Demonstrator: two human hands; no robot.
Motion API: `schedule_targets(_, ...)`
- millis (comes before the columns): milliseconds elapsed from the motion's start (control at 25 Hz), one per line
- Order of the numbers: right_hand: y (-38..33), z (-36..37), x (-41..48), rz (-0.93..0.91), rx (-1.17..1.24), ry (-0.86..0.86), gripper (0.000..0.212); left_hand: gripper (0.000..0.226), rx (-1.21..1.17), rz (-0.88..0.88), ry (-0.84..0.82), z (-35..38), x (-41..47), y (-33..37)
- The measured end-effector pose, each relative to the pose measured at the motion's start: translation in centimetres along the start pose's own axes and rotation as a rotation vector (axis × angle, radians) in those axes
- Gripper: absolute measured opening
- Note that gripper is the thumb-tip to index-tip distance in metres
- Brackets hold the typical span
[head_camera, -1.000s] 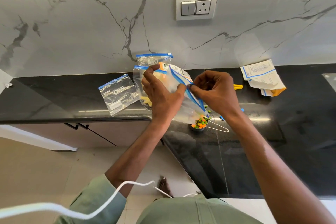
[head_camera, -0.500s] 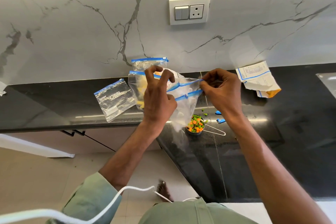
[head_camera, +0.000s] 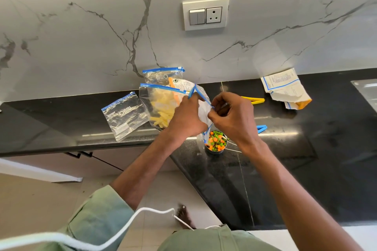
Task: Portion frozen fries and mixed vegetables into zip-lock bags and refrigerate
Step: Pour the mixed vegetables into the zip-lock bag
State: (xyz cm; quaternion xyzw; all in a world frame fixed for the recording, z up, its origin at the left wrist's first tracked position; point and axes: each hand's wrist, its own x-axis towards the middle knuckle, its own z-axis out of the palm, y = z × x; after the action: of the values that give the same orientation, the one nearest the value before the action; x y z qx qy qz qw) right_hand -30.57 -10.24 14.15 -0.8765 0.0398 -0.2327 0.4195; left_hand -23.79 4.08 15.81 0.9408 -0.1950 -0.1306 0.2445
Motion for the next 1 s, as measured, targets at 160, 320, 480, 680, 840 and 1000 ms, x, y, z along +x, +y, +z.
schedule_targets(160,1.9,-0.6,-0.2,0.080,-0.106,0.030,0.025,0.067,0.083,0.064,-0.068,-0.8,0.5,0.1)
schedule_targets(320,4.5,-1.7,-1.7,0.257,-0.121,0.051,0.032,0.045,-0.027,0.178,0.025,-1.0,0.6,0.2)
schedule_targets(480,5.7,-1.8,-2.6,0.351,-0.008,0.038,0.031,0.036,0.018,0.273,0.214,0.2,0.0,0.5)
schedule_targets(680,8.7,-0.9,-3.7,0.492,0.143,-0.150,0.060,0.057,0.268,0.201,0.070,1.8,0.4,-0.1)
schedule_targets(840,12.5,1.7,-5.2,0.632,-0.688,-0.559,0.073,0.062,0.418,0.169,-0.068,3.5,1.0,-0.8)
schedule_targets(1000,15.0,3.3,-6.1,0.746,-0.292,-0.731,0.041,0.067,0.464,0.137,-0.144,5.6,1.3,-2.1)
